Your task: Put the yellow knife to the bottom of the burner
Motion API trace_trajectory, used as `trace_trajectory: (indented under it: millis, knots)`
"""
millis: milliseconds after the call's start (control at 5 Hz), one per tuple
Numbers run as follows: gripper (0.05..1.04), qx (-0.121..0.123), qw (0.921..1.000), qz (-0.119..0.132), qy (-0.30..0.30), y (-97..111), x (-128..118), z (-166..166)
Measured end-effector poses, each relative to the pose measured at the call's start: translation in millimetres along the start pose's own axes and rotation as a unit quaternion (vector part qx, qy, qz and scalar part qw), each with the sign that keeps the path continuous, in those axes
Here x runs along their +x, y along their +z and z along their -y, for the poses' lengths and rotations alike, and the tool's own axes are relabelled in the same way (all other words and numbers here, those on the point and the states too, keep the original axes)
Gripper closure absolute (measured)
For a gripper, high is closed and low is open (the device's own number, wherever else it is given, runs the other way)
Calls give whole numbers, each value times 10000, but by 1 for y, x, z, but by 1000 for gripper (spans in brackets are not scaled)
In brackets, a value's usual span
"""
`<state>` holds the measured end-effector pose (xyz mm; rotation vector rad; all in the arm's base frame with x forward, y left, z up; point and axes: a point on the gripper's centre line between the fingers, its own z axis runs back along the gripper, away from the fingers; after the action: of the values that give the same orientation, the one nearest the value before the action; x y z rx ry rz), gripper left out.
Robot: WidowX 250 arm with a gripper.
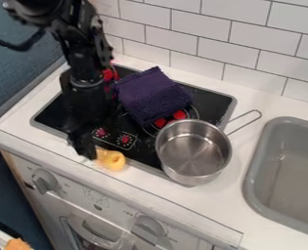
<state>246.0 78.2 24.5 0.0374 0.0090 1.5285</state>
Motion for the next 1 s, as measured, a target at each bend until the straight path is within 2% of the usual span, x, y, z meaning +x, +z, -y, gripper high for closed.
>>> trace_trajectory:
  millis: [200, 400, 600, 800, 1000]
  knots:
    - [84, 329, 9942, 342, -963, 25, 7, 10]
    - [83, 568, 9713, 546, -2243, 37, 17, 13]
    - [83, 743, 9320, 592, -3498, 57, 26, 23]
    - [83, 1022, 8773, 535, -4658, 53, 38, 27]
    - [83, 916, 8142, 478, -5713, 41, 47, 21]
